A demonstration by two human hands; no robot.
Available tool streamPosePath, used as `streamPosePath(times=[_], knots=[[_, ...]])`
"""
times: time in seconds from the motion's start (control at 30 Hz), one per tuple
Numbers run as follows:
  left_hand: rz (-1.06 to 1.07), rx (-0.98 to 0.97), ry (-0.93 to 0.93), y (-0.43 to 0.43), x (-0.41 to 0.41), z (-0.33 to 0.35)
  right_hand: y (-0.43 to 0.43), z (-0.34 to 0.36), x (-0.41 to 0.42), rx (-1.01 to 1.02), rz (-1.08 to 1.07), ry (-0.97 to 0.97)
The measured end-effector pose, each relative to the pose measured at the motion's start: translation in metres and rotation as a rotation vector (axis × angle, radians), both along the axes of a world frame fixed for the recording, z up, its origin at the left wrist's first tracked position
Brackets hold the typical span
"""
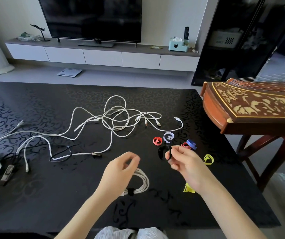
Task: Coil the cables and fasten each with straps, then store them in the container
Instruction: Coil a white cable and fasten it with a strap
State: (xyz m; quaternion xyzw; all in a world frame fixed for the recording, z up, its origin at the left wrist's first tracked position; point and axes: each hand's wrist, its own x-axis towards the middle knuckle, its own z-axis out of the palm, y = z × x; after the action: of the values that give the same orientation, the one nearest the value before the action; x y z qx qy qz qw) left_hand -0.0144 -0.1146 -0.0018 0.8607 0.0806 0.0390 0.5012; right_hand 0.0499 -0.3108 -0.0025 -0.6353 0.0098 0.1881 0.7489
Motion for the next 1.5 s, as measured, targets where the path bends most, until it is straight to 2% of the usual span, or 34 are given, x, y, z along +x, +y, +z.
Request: streamPosePath(times=[0.07,0.17,0.37,0.43,0.5,0.6,0.67,0.73,0.83,0.93,1.0,1.07,1.13,1.2,1.27,1.33,1.4,1.5], knots=[[-0.114,-0.051,-0.025,-0.006,-0.006,0.011,0.002,0.013,-0.020,0.154,0.145,0.082],[-0.232,-0.121,-0.049,-0.014,-0.017,0.025,0.007,0.025,-0.039,0.209,0.239,0.076],[-0.188,-0.221,-0.037,-0.017,-0.028,0.038,0.010,0.040,-0.055,0.245,0.351,0.001],[-0.156,-0.193,-0.049,-0.016,-0.031,0.042,0.009,0.047,-0.059,0.240,0.353,0.003],[-0.130,-0.038,-0.127,-0.017,-0.033,0.044,0.010,0.053,-0.062,0.163,0.339,-0.013],[-0.106,0.236,-0.295,-0.022,-0.039,0.045,0.012,0.062,-0.067,-0.187,0.326,-0.152],[-0.054,0.284,-0.379,-0.026,-0.042,0.047,0.013,0.066,-0.071,-0.280,0.293,-0.250],[0.047,0.199,-0.359,-0.024,-0.042,0.051,0.011,0.069,-0.075,-0.211,0.198,-0.330],[0.114,-0.130,-0.172,-0.016,-0.042,0.055,0.004,0.070,-0.076,-0.036,0.043,-0.442],[0.051,-0.422,-0.008,-0.017,-0.048,0.063,0.002,0.071,-0.077,0.159,0.012,-0.495],[-0.010,-0.508,0.033,-0.025,-0.052,0.068,0.008,0.077,-0.081,0.354,0.037,-0.502],[-0.041,-0.555,0.043,-0.032,-0.053,0.072,0.016,0.090,-0.085,0.440,-0.012,-0.461],[-0.019,-0.571,0.043,-0.036,-0.053,0.075,0.016,0.099,-0.089,0.293,-0.118,-0.524],[0.030,-0.582,0.038,-0.035,-0.052,0.076,0.011,0.101,-0.096,-0.018,-0.145,-0.740],[0.067,-0.570,0.030,-0.032,-0.049,0.075,0.011,0.093,-0.105,-0.323,-0.078,-0.991],[0.072,-0.517,0.023,-0.031,-0.047,0.075,0.014,0.080,-0.111,-0.643,-0.139,-1.200],[0.045,-0.461,0.014,-0.033,-0.045,0.077,0.018,0.071,-0.108,-0.879,-0.205,-1.261],[-0.001,-0.380,-0.002,-0.033,-0.044,0.080,0.019,0.068,-0.098,-0.958,-0.130,-1.219]])
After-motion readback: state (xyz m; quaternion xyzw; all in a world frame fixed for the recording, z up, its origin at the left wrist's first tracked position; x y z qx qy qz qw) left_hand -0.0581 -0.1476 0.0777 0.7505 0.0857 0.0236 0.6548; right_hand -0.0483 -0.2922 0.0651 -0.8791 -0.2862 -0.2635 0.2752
